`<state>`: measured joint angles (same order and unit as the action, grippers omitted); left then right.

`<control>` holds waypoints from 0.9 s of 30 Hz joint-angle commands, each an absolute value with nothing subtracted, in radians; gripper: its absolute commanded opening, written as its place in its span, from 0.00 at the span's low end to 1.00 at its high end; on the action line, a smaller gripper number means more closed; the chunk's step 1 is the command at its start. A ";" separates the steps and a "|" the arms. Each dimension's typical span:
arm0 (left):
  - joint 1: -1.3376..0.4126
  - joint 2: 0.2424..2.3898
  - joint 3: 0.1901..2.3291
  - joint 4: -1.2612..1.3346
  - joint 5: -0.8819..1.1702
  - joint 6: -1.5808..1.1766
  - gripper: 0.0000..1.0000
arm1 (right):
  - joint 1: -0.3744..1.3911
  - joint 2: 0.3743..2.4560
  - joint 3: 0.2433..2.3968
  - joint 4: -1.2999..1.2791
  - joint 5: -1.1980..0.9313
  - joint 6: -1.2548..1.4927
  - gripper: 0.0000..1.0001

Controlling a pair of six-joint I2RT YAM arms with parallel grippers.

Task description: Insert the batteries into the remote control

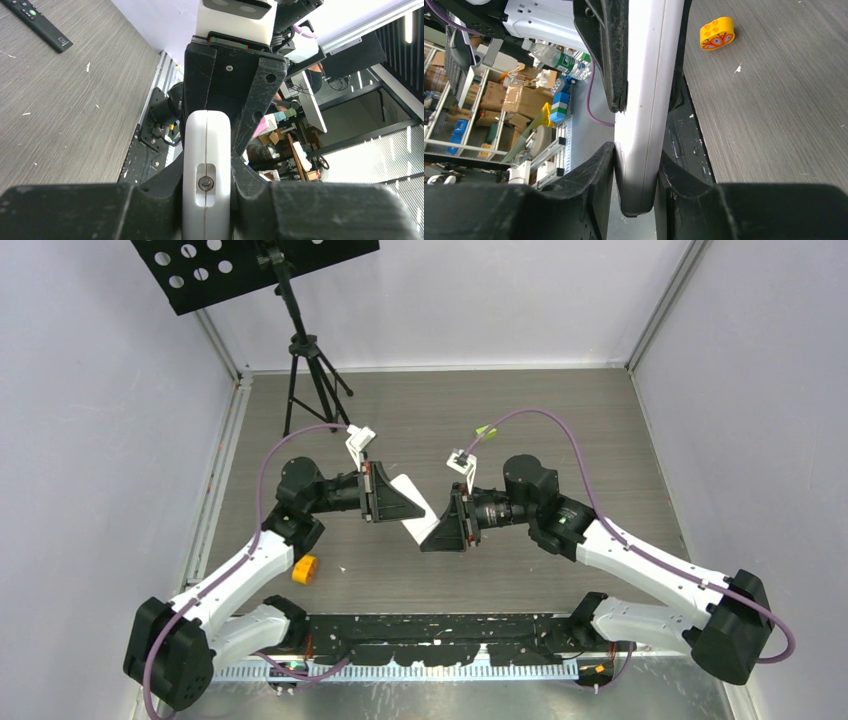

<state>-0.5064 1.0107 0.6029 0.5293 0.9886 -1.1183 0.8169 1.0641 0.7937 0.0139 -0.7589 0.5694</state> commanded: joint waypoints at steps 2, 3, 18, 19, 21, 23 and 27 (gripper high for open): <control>-0.509 1.017 0.625 0.599 1.055 -1.148 0.00 | 0.809 1.110 0.837 0.130 -0.732 0.622 0.22; -0.509 1.016 0.622 0.604 1.056 -1.152 0.00 | 0.807 1.121 0.834 0.152 -0.717 0.642 0.21; -0.511 1.013 0.580 0.605 1.043 -1.142 0.00 | 0.695 1.216 0.773 0.449 -0.597 0.965 0.27; -0.510 1.014 0.581 0.602 1.038 -1.138 0.00 | 0.694 1.216 0.768 0.451 -0.601 0.959 0.31; -0.511 1.018 0.589 0.582 1.027 -1.120 0.00 | 0.695 1.211 0.754 0.470 -0.630 0.938 0.39; -0.511 1.016 0.600 0.538 1.007 -1.090 0.00 | 0.695 1.196 0.742 0.465 -0.653 0.906 0.46; -0.511 1.020 0.617 0.473 0.989 -1.039 0.00 | 0.695 1.142 0.730 0.402 -0.724 0.818 0.68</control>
<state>-0.4854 1.0252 0.5869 0.5320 0.9215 -1.0950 0.7132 1.1946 0.7319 0.3576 -0.7643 0.8963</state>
